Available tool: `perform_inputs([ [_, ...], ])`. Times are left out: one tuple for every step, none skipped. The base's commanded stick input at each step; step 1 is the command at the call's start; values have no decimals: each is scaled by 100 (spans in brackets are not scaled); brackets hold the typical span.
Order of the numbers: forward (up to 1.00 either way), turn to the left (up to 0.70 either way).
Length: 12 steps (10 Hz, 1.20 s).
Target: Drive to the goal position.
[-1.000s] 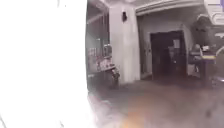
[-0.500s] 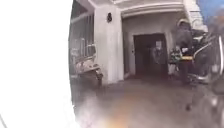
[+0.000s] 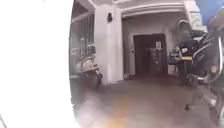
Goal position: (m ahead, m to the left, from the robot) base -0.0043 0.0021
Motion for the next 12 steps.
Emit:
perform_inputs([
  [1, 0],
  [3, 0],
  [3, 0],
  [0, 0],
  [0, 0],
  [0, 0],
  [0, 0],
  [5, 0],
  [21, 0],
  [34, 0],
  [44, 0],
  [45, 0],
])
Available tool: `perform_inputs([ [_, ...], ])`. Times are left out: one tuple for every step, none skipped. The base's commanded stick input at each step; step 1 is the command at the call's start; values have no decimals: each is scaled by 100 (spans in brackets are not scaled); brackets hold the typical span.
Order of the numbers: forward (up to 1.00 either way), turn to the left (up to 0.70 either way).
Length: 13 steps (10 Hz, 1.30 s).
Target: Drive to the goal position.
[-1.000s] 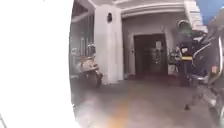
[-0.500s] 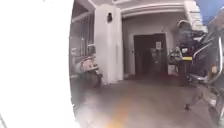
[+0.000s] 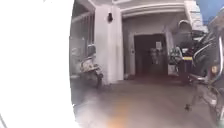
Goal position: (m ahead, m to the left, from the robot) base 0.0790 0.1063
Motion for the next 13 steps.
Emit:
perform_inputs([
  [45, 0],
  [45, 0],
  [45, 0],
  [45, 0],
  [45, 0],
  [45, 0],
  [45, 0],
  [45, 0],
  [45, -5],
  [45, -18],
  [45, -27],
  [45, -27],
  [45, -27],
])
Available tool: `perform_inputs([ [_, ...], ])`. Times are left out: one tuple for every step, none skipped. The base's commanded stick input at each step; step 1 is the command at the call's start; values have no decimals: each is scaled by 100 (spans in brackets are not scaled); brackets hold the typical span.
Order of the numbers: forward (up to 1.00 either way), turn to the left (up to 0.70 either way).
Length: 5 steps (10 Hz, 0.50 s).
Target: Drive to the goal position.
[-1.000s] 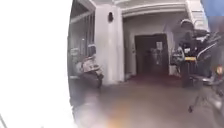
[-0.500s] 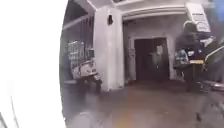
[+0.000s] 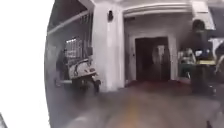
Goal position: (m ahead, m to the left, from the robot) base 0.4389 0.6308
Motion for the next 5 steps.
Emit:
perform_inputs([
  [45, -27],
  [45, -27],
  [45, -27],
  [45, -27],
  [45, -14],
])
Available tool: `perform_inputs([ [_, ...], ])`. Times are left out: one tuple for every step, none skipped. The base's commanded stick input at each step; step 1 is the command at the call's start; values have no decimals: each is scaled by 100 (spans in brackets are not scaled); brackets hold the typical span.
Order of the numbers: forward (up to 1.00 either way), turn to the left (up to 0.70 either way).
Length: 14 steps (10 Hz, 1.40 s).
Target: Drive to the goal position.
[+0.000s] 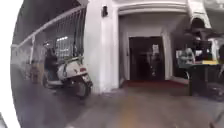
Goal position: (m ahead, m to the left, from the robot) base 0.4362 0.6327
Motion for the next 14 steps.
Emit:
perform_inputs([
  [45, 0],
  [45, 0],
  [45, 0],
  [45, 0],
  [45, 0],
  [45, 0],
  [45, -6],
  [45, -27],
  [45, -27],
  [45, -27],
  [45, -27],
  [45, -27],
  [45, -27],
  [45, -27],
])
